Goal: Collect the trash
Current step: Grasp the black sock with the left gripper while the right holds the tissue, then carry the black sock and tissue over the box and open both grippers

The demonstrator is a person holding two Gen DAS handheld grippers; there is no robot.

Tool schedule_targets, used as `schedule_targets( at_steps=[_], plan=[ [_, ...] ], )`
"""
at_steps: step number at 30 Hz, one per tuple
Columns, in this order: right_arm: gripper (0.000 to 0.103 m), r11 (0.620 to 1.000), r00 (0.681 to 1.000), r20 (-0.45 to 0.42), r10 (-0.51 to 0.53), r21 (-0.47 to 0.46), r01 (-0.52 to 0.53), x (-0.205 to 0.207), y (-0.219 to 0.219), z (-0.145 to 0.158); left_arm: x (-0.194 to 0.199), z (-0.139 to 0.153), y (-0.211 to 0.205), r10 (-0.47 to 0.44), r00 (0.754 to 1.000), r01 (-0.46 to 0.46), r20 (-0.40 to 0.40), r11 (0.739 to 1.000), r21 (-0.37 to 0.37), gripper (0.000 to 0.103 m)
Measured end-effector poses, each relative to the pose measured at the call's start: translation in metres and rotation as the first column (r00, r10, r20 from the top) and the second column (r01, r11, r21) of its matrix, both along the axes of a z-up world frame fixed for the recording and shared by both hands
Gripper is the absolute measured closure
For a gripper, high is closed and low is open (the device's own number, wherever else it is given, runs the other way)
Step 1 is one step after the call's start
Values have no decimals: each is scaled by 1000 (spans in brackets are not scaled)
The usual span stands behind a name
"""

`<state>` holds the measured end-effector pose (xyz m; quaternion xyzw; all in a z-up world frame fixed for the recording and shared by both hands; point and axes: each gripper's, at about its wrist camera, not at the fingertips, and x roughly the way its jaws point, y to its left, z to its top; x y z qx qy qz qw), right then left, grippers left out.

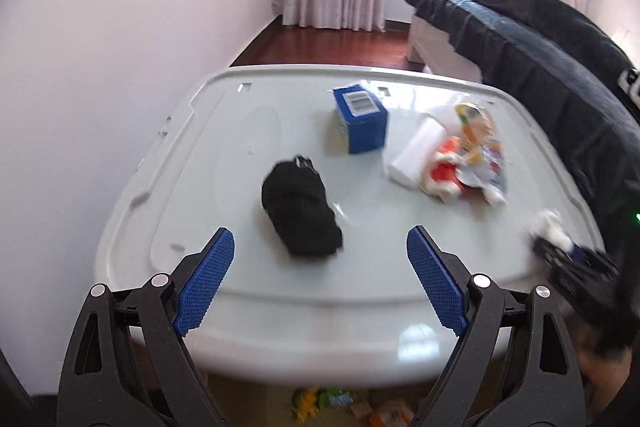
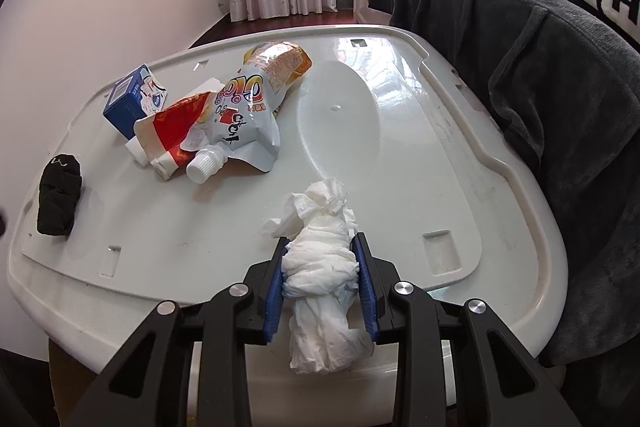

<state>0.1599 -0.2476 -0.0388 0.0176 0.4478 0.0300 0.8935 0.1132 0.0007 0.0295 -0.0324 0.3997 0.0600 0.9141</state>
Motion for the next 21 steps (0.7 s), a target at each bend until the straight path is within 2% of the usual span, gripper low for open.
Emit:
schedule_targets(
  at_steps=[3,9,11,12,14,15,16,17,21],
  plan=[
    [71,1000,1000,-2,0,-1,0,0,0,0,37,-21,12,50,997,-51,-53,998,-29,17],
    [71,1000,1000,-1,0,-2,0,-1,0,0,73,-59,35,106,983,-123,-148,985,-117,17],
    [71,1000,1000,2,1,-9,-1,-1,1,0,78,-67,38,109,980,-129,-165,985,-116,17],
    [71,1000,1000,4,1,-13,-1,-1,2,0,79,-68,36,112,983,-125,-146,988,-88,17],
    [71,1000,1000,7,1,-16,-1,-2,2,-1,81,-69,30,102,983,-107,-150,994,-27,24],
    [71,1000,1000,8,0,-17,0,-2,3,-1,82,-68,27,98,984,-99,-148,995,-3,41],
    [71,1000,1000,9,-1,-17,1,-2,3,-1,80,-67,26,95,985,-94,-142,996,14,52],
    [71,1000,1000,10,-1,-20,1,-2,3,-1,80,-67,24,93,986,-89,-141,995,32,53],
    [71,1000,1000,11,-5,-18,5,-3,4,-1,73,-64,22,73,989,-71,-127,997,20,58]
  ],
)
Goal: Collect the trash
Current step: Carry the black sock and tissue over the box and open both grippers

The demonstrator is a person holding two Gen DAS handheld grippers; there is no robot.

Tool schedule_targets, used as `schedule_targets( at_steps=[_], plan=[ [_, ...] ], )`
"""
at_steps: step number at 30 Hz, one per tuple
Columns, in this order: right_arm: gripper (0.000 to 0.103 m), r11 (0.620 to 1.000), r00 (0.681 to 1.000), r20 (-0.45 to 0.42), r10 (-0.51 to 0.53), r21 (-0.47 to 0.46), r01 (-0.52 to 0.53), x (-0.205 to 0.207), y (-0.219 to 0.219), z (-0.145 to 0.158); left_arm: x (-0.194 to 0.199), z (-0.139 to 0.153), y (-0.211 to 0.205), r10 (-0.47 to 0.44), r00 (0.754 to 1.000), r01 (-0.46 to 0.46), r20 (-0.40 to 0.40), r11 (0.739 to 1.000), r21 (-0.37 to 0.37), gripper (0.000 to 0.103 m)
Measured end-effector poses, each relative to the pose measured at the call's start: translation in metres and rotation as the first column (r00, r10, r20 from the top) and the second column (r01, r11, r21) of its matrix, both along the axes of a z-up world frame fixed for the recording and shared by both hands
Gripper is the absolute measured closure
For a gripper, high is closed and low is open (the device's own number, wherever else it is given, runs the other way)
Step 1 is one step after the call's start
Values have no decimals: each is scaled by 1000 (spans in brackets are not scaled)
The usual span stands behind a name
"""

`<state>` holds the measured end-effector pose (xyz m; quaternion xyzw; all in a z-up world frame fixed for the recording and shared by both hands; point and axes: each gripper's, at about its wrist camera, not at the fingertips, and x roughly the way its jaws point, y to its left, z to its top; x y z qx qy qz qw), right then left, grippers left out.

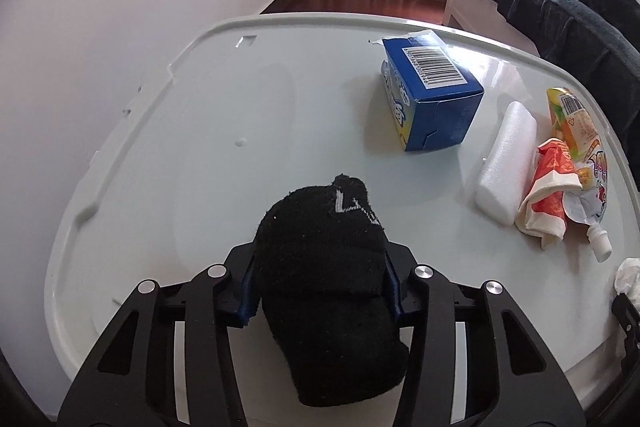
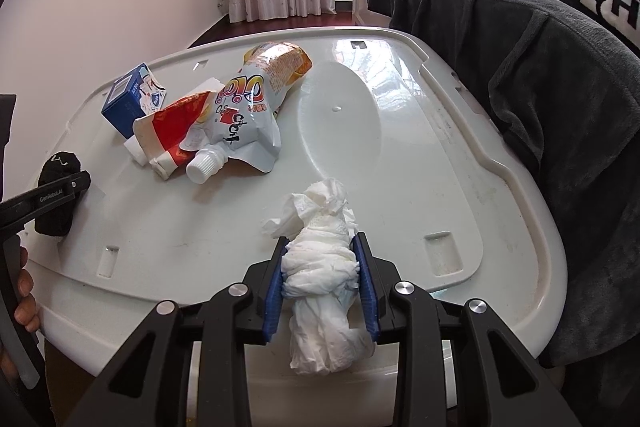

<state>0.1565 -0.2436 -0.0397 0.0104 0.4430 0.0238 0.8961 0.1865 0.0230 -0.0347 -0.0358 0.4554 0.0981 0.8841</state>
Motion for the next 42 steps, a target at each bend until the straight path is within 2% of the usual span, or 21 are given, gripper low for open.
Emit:
schedule_targets(
  at_steps=[3,7,9,14,19,26,32,37,42],
  plan=[
    [71,1000,1000,1,0,-4,0,0,0,0,-6,4,-4,-31,999,31,21,999,-11,60],
    [71,1000,1000,4,-4,2,4,0,-1,0,-9,3,-15,-71,997,69,31,997,42,60],
    [71,999,1000,6,-12,37,12,0,-5,1,-16,4,-21,-98,994,95,39,994,59,60],
    [71,997,1000,11,-15,80,15,-1,-9,4,-36,20,-38,-170,981,161,95,982,101,60],
    [71,994,997,72,8,110,-16,-11,-4,20,-55,38,-53,-199,972,190,125,978,85,60],
    [71,979,989,146,18,200,-48,-49,-9,48,-87,56,-65,-214,967,211,139,977,42,60],
    [71,970,984,174,47,228,-86,-97,-10,61,-122,58,-67,-223,966,224,129,975,10,60],
    [71,968,984,155,90,218,-122,-141,-3,53,-160,53,-67,-238,966,240,106,971,-8,60],
    [71,967,988,108,108,219,-130,-166,0,41,-200,39,-67,-244,968,246,60,969,-17,60]
  ],
)
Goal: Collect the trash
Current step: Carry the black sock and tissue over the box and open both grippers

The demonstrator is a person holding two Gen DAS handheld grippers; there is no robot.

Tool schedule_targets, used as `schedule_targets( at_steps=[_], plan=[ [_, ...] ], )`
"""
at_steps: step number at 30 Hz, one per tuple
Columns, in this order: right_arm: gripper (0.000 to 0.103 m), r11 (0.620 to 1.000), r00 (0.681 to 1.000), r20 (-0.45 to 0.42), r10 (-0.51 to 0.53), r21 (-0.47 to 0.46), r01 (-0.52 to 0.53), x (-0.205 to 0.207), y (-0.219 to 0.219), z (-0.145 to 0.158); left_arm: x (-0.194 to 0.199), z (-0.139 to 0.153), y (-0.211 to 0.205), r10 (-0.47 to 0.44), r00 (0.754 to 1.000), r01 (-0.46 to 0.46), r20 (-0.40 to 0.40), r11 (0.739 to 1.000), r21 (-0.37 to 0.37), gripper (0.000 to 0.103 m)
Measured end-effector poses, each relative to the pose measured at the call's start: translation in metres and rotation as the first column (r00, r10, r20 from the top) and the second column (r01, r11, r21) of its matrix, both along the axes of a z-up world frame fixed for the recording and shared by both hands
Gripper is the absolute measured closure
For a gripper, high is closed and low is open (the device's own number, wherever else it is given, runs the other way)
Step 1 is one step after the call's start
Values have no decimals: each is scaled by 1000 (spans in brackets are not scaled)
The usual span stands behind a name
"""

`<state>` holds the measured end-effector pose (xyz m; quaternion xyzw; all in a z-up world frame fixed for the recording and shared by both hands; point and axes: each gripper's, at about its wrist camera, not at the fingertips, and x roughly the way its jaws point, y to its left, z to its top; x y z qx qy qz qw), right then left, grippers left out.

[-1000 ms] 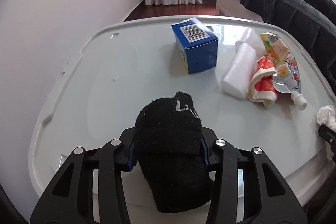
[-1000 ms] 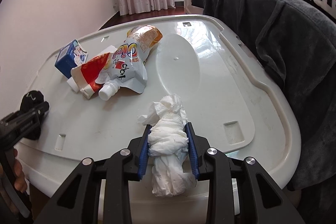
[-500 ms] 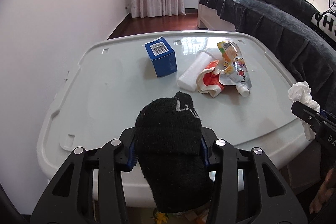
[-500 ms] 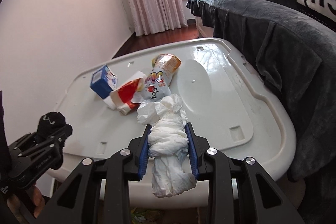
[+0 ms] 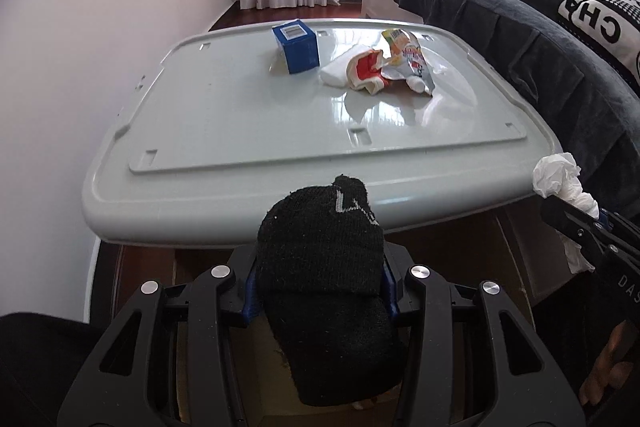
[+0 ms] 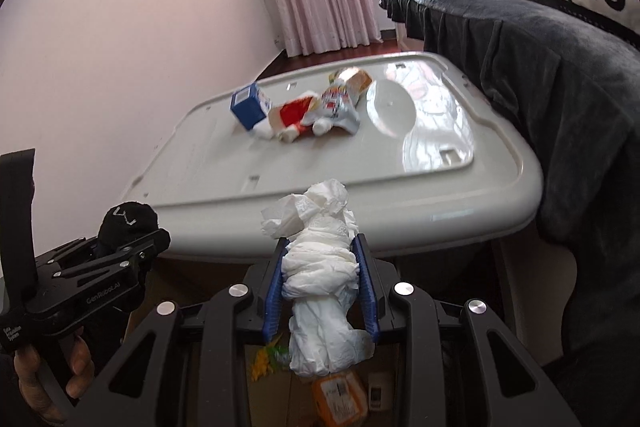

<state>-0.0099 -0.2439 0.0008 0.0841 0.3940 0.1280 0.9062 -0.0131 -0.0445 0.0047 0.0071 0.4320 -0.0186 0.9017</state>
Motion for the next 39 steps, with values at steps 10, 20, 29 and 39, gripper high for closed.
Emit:
schedule_targets(
  at_steps=[10,20,29,39],
  plan=[
    [71,998,990,-127,56,16,-55,-22,16,-28,-46,-40,6,-24,988,25,-151,1000,1,60],
    [70,997,971,-225,78,1,-80,-16,26,-51,-38,-63,12,6,977,-3,-212,1000,12,60],
    [69,995,960,-268,85,-33,-97,-14,34,-61,-33,-73,9,0,970,6,-244,1000,24,59],
    [25,1000,972,-233,16,0,-16,-13,19,-53,-30,-69,13,47,970,-44,-237,999,21,22]
  ],
)
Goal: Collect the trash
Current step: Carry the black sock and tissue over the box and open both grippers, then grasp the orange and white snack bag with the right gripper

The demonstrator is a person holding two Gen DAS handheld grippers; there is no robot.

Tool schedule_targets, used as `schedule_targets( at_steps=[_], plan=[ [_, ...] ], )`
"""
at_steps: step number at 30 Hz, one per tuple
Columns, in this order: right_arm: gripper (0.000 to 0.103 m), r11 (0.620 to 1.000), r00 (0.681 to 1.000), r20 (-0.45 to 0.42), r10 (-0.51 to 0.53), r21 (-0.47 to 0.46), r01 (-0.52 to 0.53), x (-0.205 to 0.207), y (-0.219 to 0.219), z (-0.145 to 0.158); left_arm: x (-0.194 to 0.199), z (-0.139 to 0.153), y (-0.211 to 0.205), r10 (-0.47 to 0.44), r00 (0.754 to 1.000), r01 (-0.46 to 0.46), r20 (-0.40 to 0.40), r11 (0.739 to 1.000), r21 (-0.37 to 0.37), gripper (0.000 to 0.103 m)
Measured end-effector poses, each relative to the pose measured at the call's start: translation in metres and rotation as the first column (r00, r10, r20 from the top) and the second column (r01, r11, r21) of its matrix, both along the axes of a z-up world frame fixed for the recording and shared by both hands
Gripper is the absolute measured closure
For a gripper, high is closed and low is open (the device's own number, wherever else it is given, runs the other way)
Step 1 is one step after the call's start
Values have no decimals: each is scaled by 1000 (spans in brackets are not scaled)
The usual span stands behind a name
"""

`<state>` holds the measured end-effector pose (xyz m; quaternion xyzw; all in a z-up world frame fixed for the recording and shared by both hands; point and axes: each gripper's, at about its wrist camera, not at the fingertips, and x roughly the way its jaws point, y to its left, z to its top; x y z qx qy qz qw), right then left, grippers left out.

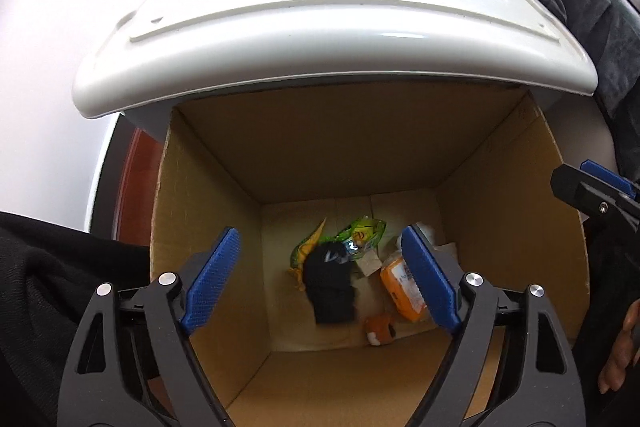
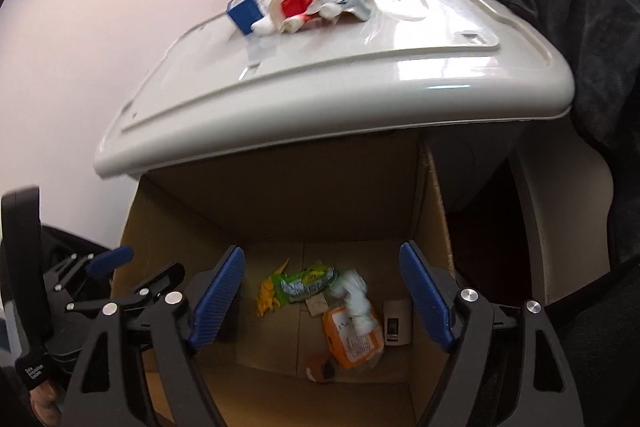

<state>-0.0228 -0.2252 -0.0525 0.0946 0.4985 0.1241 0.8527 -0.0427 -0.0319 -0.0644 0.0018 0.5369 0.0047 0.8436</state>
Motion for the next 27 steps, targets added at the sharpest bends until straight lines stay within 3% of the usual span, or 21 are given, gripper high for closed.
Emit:
schedule_targets(
  at_steps=[20,27],
  plan=[
    [14,999,999,-29,-44,22,44,4,-8,-4,-2,-3,2,0,1000,-1,-10,1000,-20,22],
    [6,997,998,-6,-61,53,61,19,-16,19,4,30,9,-11,998,16,68,998,-64,22]
  ],
)
